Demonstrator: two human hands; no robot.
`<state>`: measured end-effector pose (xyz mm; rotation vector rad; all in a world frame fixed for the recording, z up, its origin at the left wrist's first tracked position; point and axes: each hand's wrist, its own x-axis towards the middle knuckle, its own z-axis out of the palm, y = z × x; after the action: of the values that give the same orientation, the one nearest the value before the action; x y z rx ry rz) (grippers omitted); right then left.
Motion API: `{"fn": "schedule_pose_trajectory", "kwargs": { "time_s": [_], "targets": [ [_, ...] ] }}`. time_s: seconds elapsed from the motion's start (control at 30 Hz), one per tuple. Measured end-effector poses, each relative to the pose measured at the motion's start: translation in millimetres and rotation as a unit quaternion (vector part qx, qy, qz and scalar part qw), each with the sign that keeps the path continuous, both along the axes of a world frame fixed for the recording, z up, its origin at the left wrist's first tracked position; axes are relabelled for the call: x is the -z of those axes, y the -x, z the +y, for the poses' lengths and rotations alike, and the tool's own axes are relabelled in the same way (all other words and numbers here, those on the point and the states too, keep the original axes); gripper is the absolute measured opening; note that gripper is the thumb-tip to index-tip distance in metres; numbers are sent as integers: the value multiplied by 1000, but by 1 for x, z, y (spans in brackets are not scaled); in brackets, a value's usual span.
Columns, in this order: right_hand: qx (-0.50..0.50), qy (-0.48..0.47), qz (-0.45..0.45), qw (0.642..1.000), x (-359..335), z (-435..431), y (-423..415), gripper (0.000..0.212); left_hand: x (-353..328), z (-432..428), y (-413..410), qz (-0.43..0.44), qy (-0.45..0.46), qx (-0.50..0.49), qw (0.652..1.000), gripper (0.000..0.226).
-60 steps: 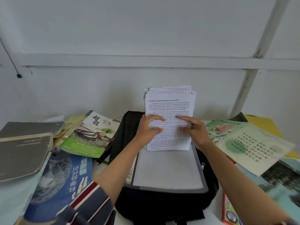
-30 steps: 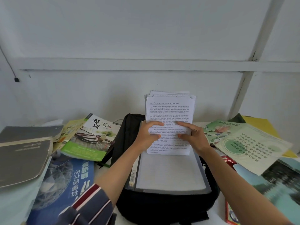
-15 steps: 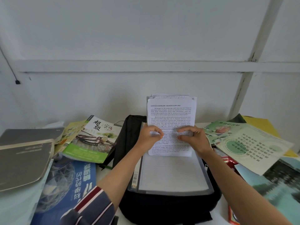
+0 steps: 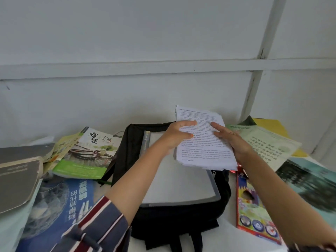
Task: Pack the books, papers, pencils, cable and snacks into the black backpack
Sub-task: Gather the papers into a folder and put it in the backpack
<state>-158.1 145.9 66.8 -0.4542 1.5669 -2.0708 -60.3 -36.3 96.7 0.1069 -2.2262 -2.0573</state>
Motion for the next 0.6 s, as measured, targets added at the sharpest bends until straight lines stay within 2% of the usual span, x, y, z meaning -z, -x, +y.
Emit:
{"fn": "schedule_pose_trajectory", "kwargs": {
  "time_s": [0.1, 0.17, 0.23, 0.3, 0.43, 0.5, 0.6],
  "targets": [
    [26, -53, 9, 998, 1, 34, 12, 39, 7, 25, 10, -16, -36, -38, 999, 36],
    [44, -57, 1, 997, -1, 58, 24, 41, 18, 37, 18, -25, -2, -109, 994, 36],
    [55, -38, -28, 997, -1, 80, 34, 40, 33, 48, 23, -52, 83, -148, 984, 40],
    [65, -44, -31, 996, -3, 96, 41, 40, 50, 59, 26, -98, 199, -127, 967, 46],
    [48, -38, -34, 998, -6, 112, 51, 45, 67, 78, 23, -191, 371, -98, 903, 76],
    [38, -35, -38, 998, -6, 114, 52, 45, 70, 82, 22, -204, 393, -97, 891, 81],
    [18, -28, -49, 998, -4, 113, 54, 44, 72, 80, 19, -193, 364, -99, 906, 73]
  ]
}}
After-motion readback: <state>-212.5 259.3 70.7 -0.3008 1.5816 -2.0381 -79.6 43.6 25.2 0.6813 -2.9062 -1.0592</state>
